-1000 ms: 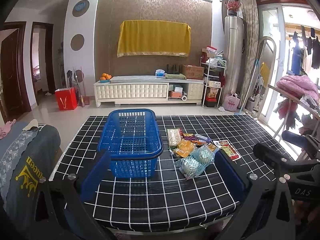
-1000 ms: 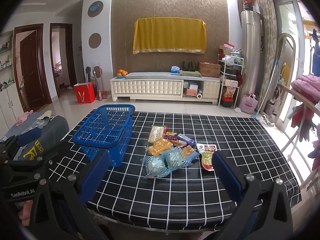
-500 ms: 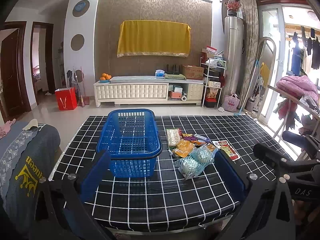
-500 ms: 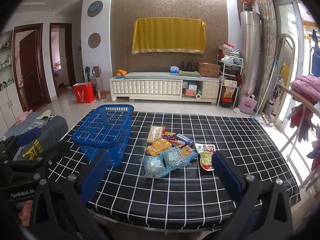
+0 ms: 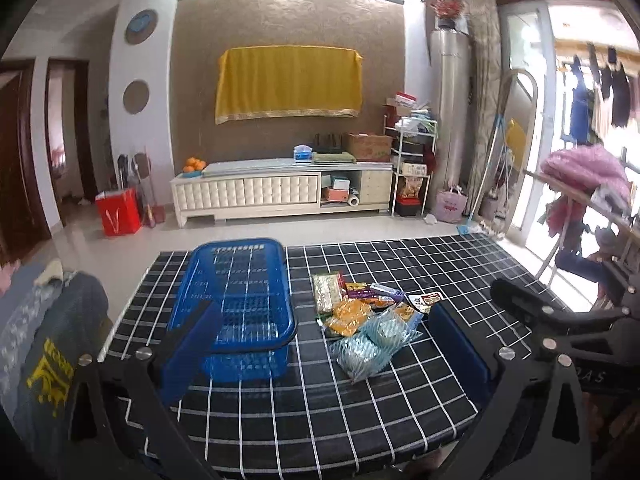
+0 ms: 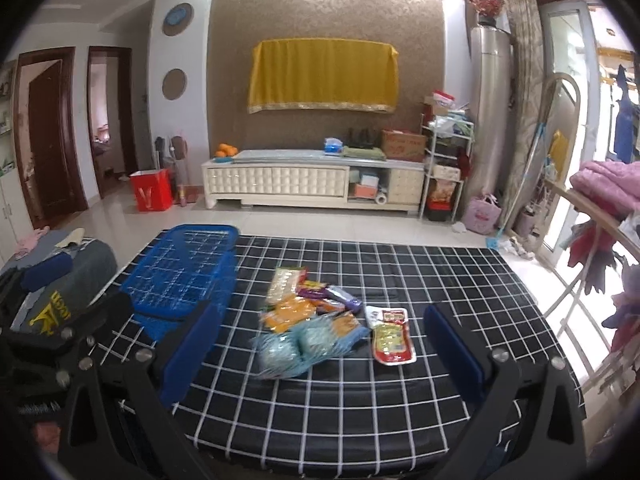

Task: Organize snacks
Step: 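Move the left tool down over the striped blue snack bag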

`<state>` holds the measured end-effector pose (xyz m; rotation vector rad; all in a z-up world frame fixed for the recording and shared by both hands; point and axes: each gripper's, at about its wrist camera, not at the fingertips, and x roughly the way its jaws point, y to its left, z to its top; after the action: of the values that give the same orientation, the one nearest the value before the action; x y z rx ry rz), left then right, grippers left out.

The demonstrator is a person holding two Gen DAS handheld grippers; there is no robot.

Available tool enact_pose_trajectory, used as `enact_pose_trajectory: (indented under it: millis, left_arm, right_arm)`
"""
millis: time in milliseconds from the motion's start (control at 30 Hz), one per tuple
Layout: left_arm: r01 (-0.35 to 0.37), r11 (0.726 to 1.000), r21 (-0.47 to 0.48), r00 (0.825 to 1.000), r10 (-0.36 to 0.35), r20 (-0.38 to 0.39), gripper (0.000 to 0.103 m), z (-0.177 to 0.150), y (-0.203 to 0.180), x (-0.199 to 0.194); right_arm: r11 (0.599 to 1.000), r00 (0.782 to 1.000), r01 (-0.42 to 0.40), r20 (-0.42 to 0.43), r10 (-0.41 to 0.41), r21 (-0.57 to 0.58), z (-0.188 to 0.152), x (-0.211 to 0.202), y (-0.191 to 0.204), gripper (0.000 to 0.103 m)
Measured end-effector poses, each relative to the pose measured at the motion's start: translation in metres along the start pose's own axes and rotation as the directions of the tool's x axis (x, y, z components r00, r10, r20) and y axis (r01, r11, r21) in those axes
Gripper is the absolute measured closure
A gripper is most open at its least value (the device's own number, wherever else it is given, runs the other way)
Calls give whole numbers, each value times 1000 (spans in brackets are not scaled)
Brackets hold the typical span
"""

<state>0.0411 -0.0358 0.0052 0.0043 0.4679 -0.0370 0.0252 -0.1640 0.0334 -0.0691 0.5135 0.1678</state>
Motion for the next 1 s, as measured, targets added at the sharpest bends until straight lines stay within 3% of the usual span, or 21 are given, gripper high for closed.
enact_pose_trajectory:
  millis: [200, 300, 400, 633, 833, 1000]
  left_arm:
    - [9, 1000, 10, 999, -9, -48, 0, 18, -20, 42]
    - [12, 1000, 0, 993, -12, -114, 0, 22, -27, 71]
    - [61, 996, -59, 979, -71, -193, 0, 20, -28, 102]
    - [62, 979, -196, 904, -138, -404, 1, -8, -33, 173]
    - [-34, 991, -127, 871, -33, -489, 9, -28, -49, 206]
    - [-102, 993, -67, 825, 47, -563, 17, -49, -51, 236]
  right_arm:
    - [998, 998, -26, -55, 29, 55, 12, 35, -36, 0]
    - [998, 996, -21, -85, 25, 57, 11, 53, -50, 0]
    - [996, 991, -45, -119, 54, 79, 9, 73, -64, 0]
    - [988, 957, -87, -266, 118, 125, -13, 133, -85, 2]
    - [973, 923, -119, -339, 181, 197, -39, 166, -101, 5]
    - [965, 906, -155, -360, 224, 210, -53, 182, -103, 5]
